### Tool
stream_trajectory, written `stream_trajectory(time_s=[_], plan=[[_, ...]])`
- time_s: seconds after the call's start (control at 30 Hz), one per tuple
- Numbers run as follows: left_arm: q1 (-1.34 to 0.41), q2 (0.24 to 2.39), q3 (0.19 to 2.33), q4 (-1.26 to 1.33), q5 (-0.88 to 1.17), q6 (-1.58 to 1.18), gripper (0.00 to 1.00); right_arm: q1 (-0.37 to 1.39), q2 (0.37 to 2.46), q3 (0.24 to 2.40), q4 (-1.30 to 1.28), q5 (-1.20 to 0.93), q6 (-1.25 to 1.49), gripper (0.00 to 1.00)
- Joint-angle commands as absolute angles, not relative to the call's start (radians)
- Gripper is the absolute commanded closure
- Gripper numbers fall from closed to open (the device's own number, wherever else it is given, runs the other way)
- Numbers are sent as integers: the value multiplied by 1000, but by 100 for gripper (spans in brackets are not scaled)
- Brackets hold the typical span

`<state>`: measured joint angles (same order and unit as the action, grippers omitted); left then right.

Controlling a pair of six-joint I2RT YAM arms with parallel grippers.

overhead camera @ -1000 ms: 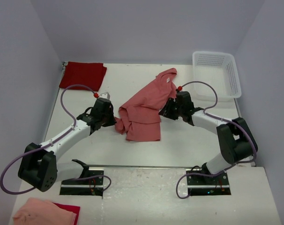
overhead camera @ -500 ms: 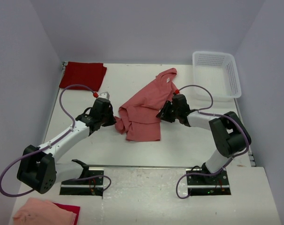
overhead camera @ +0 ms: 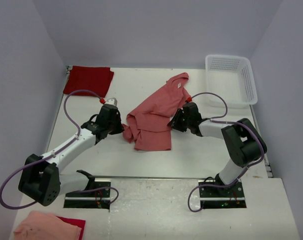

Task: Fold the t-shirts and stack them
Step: Flatten out the tshirt

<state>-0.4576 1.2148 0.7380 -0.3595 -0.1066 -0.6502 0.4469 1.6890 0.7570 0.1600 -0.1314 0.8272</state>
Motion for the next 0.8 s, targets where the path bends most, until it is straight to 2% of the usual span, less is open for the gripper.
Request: stream_trajectory(time_s=[0.0,0.1,0.13,0.4,0.43,0.5,0.77], plan=[[-449,1220,729,-318,-92,-634,100,453,1672,733,175,-78,838,64],[-449,1219,727,-316,-95,-634,100,454,1680,724,192,-94,845,73],[-449,1221,727,-318,-95,-634,100,454,1680,719,195,-97,848,79],[-449,1229,730,-318,-97,-632,100,463,1667,716,196,-101,850,87],[-449,1230,730,-316,-95,-632,100,466,1664,716,193,-100,850,93],[-449,1229,729,-316,-98,-632,100,468,1657,715,189,-98,847,99],[-449,1244,718,-305,-106,-635,100,509,1582,768,57,17,801,100]])
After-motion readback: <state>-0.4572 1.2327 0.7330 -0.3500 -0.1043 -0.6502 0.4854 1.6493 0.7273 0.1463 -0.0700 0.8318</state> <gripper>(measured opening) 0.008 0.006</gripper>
